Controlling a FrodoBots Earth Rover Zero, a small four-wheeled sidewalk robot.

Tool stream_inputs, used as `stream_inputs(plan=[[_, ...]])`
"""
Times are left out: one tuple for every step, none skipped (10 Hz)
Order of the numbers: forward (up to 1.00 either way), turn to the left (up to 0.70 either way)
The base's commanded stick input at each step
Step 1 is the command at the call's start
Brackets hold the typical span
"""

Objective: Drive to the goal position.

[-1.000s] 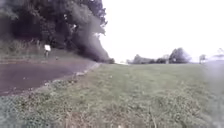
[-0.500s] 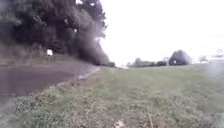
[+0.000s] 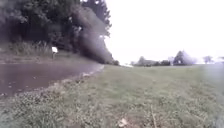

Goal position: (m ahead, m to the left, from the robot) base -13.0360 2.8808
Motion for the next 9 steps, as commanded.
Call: stream_inputs(plan=[[0.0, 0.43], [0.0, 0.45], [0.0, 0.45], [0.0, 0.45], [0.0, 0.45], [0.0, 0.45], [0.0, 0.45], [0.0, 0.45], [0.0, 0.45]])
